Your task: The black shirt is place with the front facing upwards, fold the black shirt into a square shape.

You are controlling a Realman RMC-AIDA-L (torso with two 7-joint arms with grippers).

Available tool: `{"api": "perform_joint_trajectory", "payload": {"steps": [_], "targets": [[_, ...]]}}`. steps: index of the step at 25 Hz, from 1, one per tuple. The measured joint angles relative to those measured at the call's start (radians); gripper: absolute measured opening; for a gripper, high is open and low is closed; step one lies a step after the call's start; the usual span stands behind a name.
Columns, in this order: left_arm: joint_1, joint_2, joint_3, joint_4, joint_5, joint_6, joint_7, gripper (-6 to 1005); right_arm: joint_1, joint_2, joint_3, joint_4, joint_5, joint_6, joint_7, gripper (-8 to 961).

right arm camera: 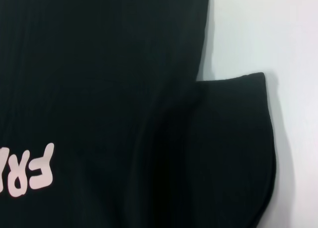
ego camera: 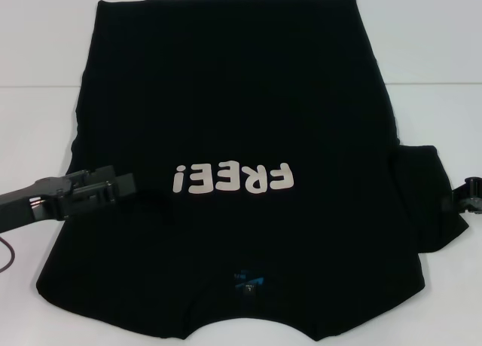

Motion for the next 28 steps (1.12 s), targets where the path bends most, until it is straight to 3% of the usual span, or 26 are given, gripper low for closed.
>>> {"api": "perform_joint_trajectory", "payload": {"steps": [13,18,23,28], "targets": [[0.017,-0.002,0.000,-0.001,-0.025,0.007,-0.012,812,-0.030,-0.007,-0.003,-0.030,-0.001,0.020,0.002,5],[0.029,-0.001,-0.017,0.001,-0.060,0.038,-0.012,811,-0.056,-0.029,0.009,-0.047,-0.001,0.047,0.004,10],[0.039,0.001,-0.094,0.002,-0.088,0.094,-0.012,804,-0.070,-0.054,0.044,-0.053,0.001,0.050,0.014,14],[0.046,0.006,-0.157,-0.004,-0.090,0.129,-0.013,798,-0.081,-0.064,0.087,-0.080,0.006,0.047,0.014,19]]}}
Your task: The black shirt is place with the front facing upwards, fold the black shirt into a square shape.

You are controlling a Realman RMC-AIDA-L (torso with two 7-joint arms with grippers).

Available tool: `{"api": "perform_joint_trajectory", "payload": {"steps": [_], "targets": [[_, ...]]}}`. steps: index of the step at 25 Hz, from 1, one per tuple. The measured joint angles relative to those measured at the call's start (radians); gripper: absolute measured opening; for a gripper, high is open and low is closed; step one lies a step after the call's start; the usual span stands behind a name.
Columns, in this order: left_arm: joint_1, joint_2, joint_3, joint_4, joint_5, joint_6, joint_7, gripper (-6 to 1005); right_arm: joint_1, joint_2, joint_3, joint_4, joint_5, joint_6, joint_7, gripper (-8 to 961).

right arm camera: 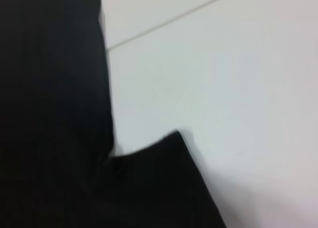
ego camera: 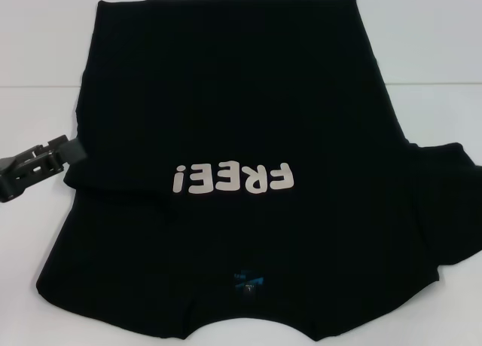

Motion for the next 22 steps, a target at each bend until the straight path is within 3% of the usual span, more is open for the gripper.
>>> {"api": "perform_joint_trajectory", "payload": {"steps": [7,15,18,22], "targets": [[-0.002,0.001,-0.008,-0.001,0.000,0.011,-0.004,789,0.013,-0.003,0.015,-0.048,0.032,-0.059,-0.006,25],[-0.007,0.000,-0.014,-0.002,-0.009,0.011,-0.010,779,0.029,-0.003,0.013,-0.115,0.182,-0.204,-0.009,32],[-0.007,-0.001,-0.015,-0.002,-0.021,0.012,-0.011,776,0.056,0.011,0.002,-0.115,0.210,-0.248,-0.011,35],[0.001,-0.005,-0.019,-0.004,-0.037,0.005,-0.011,771,0.102,0.055,-0.070,-0.089,0.210,-0.243,-0.012,39]]}}
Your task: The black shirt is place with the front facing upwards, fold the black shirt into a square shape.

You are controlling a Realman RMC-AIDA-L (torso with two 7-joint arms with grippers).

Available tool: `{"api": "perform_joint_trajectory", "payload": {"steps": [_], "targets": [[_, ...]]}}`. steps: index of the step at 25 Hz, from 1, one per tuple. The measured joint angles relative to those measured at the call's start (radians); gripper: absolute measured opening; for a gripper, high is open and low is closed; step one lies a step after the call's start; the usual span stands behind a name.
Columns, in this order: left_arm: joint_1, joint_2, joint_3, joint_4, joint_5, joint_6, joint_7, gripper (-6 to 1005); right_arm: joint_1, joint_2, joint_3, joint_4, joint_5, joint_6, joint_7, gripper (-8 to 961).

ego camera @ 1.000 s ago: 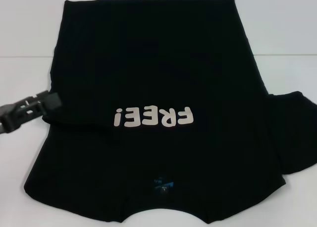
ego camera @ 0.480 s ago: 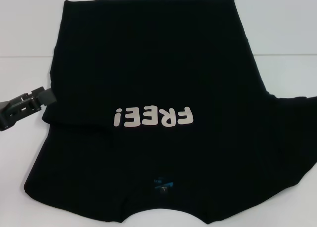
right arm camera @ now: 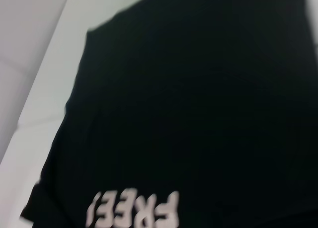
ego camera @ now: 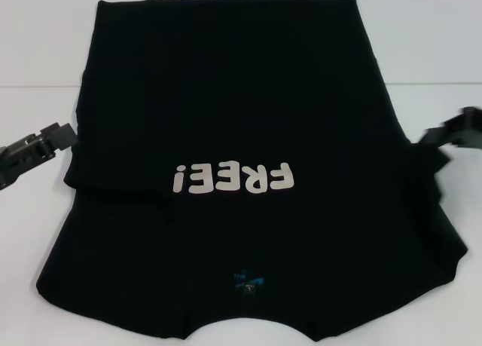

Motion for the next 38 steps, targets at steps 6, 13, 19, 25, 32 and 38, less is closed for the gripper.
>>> {"api": "perform_joint_trajectory", "payload": {"steps": [6,13,19,25,32,38], "targets": [[0.001,-0.001,-0.006,-0.001,-0.003,-0.007,0.000,763,0.101,0.050,-0.128,0.129,0.000,0.128,-0.010,44],[0.001,0.004,-0.006,-0.012,-0.008,-0.027,0.000,755,0.173,0.073,-0.156,0.253,-0.002,0.237,-0.067,51],[0.001,0.012,-0.005,-0.011,-0.006,-0.028,-0.021,747,0.158,0.047,-0.140,0.248,0.004,0.228,-0.057,56],[0.014,0.087,0.043,0.007,0.113,-0.016,-0.303,740,0.119,0.001,-0.098,0.194,0.071,0.112,-0.052,277],[0.050,0.122,0.081,0.032,0.290,-0.018,-0.548,731,0.094,-0.028,-0.091,0.166,0.094,0.069,-0.028,680],[0.040,0.091,0.101,0.033,0.405,-0.082,-0.565,724,0.094,-0.027,-0.093,0.166,0.096,0.067,-0.034,785]]}}
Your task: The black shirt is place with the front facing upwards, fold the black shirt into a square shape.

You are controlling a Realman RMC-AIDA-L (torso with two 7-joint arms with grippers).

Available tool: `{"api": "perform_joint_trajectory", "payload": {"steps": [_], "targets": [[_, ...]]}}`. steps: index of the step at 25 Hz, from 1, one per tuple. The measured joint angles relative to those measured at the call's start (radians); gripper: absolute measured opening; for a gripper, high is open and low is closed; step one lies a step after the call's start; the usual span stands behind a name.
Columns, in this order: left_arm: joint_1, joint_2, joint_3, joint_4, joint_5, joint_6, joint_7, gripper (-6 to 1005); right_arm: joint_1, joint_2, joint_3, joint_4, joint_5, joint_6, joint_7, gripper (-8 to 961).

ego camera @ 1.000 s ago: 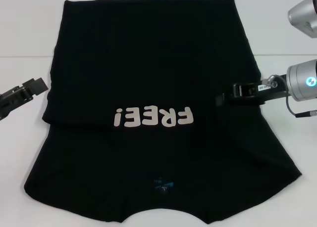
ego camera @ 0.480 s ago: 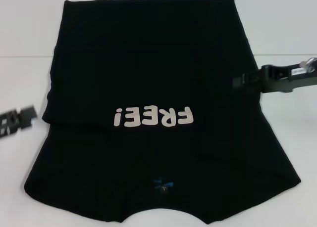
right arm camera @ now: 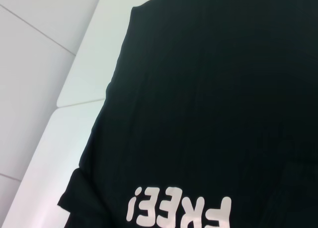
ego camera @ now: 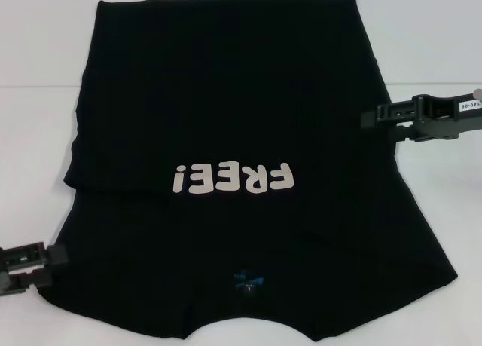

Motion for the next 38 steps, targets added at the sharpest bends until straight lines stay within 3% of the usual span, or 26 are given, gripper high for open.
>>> {"api": "perform_joint_trajectory", "payload": {"steps": [4,17,38], "targets": [[-0.004,-0.015,0.001,0.003,0.020,-0.056,0.000,719,0.000,0.004,-0.004,0.000,0.000,-0.002,-0.003,830],[0.023,-0.007,-0.003,0.001,0.026,-0.155,0.006,702,-0.005,0.005,0.001,0.000,0.000,-0.001,-0.004,851],[0.002,-0.021,0.023,-0.035,0.062,-0.210,0.002,676,-0.013,0.006,0.002,0.001,0.000,-0.004,-0.004,849]]}}
